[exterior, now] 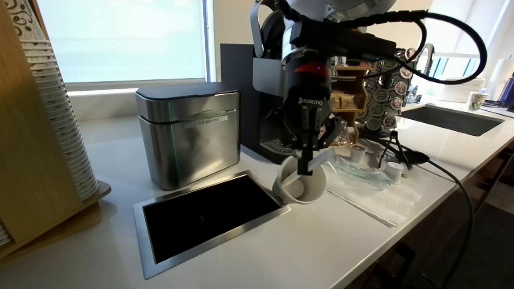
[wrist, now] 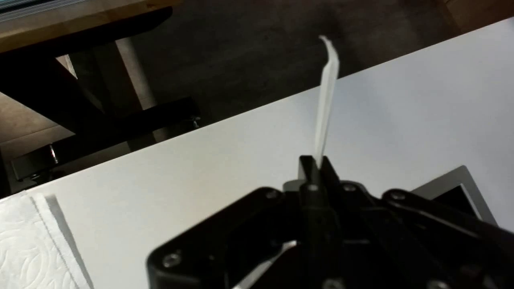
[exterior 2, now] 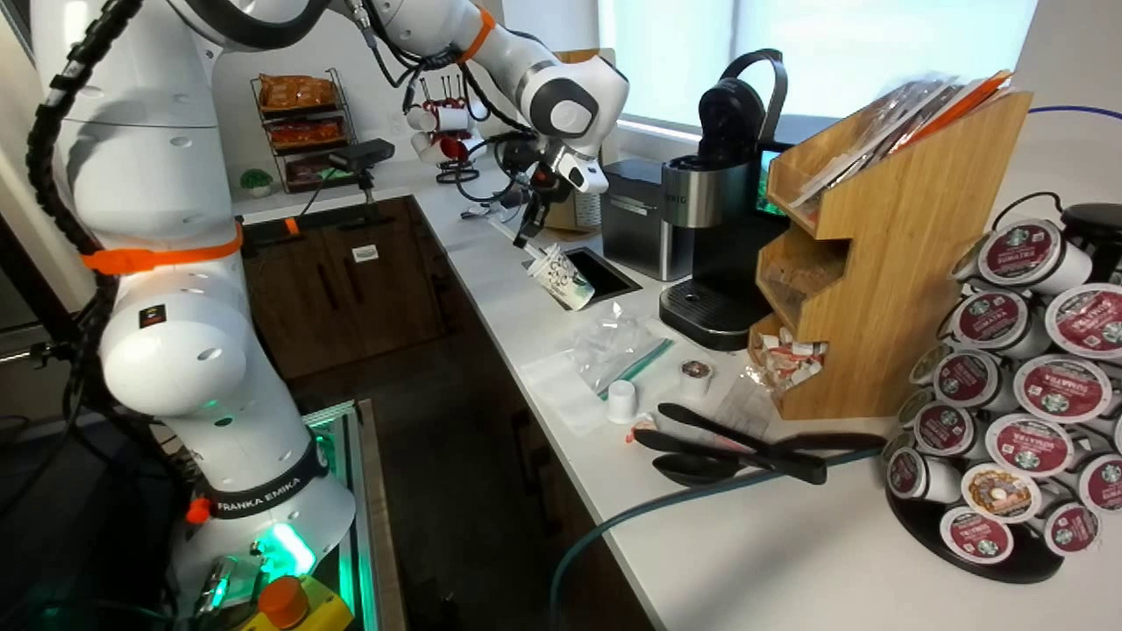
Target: Take the straw out of the cup
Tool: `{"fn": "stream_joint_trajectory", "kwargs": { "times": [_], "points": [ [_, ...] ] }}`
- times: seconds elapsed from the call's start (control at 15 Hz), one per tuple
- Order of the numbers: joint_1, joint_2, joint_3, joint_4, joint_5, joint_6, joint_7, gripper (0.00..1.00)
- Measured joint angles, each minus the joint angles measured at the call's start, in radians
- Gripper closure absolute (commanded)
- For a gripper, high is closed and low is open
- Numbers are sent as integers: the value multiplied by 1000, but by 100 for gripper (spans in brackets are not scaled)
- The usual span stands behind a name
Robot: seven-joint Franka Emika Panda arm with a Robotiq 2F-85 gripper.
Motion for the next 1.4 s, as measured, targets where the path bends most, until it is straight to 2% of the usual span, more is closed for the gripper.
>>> {"fn": "stream_joint_trajectory", "kwargs": {
  "times": [0.4,1.4],
  "points": [
    [4,-20,-5,0,0,-1,5,99],
    [-33,-90,-94,-74,0,22,131,99]
  ]
}}
